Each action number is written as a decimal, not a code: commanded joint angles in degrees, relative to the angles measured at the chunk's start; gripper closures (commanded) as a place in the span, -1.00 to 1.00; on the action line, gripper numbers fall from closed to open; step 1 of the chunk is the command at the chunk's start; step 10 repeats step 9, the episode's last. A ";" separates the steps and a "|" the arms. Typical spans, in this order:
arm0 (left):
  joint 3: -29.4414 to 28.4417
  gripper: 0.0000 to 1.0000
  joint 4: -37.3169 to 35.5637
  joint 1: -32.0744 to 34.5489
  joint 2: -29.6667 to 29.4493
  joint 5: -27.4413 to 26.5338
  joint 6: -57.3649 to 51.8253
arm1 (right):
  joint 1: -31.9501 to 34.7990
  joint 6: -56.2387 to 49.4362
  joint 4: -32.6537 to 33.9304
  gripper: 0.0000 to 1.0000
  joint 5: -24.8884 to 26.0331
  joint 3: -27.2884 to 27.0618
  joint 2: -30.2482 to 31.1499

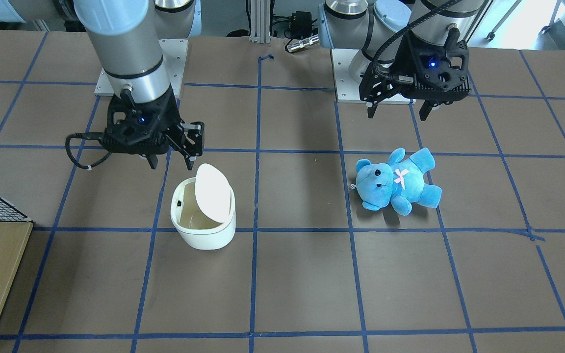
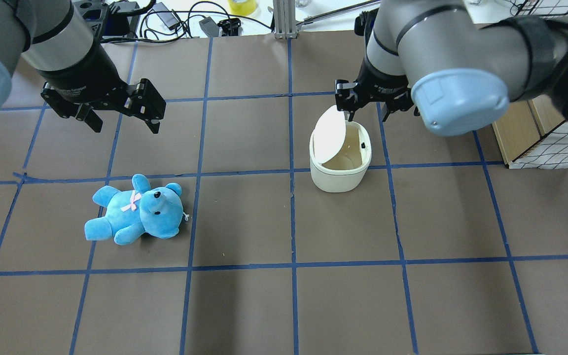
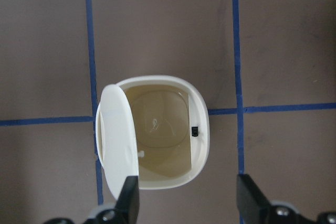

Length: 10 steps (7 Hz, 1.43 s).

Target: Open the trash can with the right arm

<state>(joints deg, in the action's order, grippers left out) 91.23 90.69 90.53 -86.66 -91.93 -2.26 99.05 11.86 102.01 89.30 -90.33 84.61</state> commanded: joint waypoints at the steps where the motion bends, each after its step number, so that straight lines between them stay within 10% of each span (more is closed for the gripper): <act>1: 0.00 -1.00 0.02 0.00 0.00 0.00 0.06 | -0.79 0.00 -15.74 -1.00 0.08 12.94 0.47; 10: 0.00 -1.00 0.02 0.00 0.00 0.00 -0.03 | -0.79 -0.52 -17.99 -1.00 0.61 14.04 0.56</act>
